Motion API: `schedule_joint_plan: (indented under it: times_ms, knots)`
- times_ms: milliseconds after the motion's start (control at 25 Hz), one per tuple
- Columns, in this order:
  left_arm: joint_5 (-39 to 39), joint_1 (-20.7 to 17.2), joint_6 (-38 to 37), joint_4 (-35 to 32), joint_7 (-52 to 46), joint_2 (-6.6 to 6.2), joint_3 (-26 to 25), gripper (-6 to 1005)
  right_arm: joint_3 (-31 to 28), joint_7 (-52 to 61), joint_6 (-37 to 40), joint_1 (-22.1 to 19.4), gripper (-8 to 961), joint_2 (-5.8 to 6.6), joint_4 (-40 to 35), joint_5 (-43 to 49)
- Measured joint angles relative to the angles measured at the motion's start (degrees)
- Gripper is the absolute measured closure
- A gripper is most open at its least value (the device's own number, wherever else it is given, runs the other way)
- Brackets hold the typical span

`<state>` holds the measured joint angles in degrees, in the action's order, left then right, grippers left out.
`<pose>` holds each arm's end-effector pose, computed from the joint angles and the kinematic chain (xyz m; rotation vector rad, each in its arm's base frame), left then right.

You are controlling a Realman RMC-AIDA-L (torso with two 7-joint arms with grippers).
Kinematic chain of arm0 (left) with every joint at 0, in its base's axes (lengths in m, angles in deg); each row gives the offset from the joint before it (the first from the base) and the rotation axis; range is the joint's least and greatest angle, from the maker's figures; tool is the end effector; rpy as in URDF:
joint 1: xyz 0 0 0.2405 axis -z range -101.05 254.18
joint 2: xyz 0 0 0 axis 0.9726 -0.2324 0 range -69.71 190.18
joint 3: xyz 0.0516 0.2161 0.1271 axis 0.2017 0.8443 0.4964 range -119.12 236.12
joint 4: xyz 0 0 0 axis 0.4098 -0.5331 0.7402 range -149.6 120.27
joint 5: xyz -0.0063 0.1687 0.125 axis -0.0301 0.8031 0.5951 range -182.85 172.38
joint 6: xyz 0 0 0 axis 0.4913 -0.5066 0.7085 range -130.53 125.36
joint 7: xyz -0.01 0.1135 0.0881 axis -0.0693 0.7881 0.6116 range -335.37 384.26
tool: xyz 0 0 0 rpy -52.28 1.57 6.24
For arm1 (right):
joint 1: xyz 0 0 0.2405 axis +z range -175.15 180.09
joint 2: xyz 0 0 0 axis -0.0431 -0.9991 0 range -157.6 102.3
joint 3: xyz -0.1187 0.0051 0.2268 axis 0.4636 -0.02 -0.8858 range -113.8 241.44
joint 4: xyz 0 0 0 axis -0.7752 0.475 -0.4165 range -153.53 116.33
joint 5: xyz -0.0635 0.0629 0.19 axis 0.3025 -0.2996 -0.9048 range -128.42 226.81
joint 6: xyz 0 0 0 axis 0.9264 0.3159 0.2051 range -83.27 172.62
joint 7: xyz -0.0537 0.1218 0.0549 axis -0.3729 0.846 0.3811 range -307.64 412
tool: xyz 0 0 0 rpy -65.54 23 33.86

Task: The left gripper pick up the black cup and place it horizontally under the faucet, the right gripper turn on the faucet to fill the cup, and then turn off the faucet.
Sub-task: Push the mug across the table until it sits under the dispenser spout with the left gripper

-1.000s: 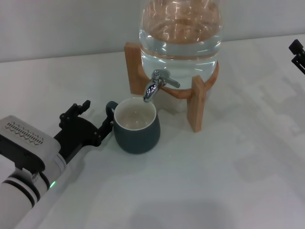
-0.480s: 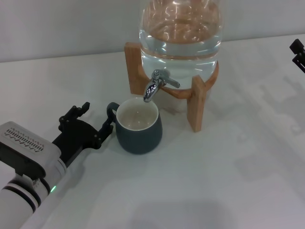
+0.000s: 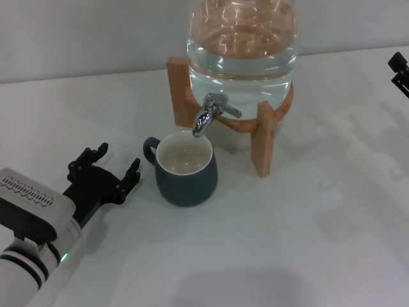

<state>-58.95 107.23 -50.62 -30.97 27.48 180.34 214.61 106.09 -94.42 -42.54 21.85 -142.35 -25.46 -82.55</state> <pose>-0.2826 0.3285 -0.1124 -2.1293 -0.3726 -0.4189 0.3478 0.2927 0.0640 -1.5948 0.4542 1.0056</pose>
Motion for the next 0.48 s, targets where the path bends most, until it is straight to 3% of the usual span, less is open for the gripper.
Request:
schedule_joint_plan:
  times_ms: [480]
  knots:
    - [-6.9,-1.0,1.4,-0.3,6.9,0.09,0.0,271,0.1,0.0,0.0,-0.4,117,0.0,0.0,0.0]
